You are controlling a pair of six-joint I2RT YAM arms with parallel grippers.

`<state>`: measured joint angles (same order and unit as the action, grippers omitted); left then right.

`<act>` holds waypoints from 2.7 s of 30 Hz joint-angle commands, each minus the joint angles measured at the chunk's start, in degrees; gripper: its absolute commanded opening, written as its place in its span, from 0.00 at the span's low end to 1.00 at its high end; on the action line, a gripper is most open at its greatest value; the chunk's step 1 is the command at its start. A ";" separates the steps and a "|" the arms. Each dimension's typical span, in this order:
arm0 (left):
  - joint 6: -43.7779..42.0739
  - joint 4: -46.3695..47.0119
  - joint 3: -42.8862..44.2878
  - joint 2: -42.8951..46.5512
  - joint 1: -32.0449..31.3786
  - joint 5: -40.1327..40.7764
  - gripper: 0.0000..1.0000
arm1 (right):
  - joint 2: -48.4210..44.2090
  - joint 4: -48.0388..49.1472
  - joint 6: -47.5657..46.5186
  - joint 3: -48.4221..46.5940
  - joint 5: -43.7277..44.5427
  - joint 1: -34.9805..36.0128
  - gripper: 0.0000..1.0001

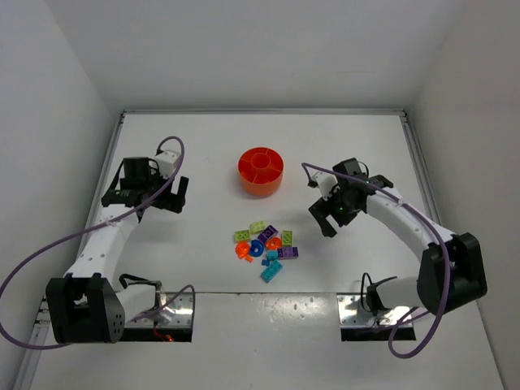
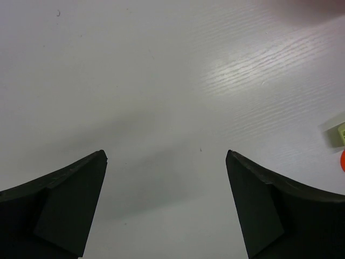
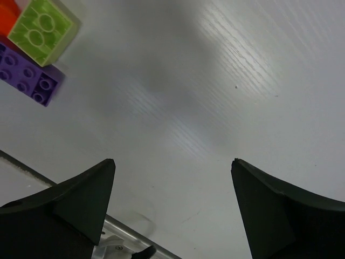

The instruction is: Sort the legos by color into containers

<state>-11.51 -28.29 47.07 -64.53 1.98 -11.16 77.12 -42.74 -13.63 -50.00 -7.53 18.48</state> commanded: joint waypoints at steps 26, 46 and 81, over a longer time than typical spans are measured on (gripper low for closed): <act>0.17 -0.18 -0.40 5.03 0.39 1.05 1.00 | 24.38 0.21 12.13 -15.47 -2.04 15.89 0.71; 0.17 0.34 -0.93 5.56 0.39 0.52 1.00 | 27.73 -0.33 -0.25 -20.04 -14.09 15.36 0.82; 0.17 1.93 -1.98 4.42 0.39 0.52 1.00 | 30.73 -6.74 -4.74 -24.61 -18.75 14.30 0.00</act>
<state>-11.73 -28.60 45.45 -60.62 1.98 -10.09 114.39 -48.45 -18.46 -72.97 -25.87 33.08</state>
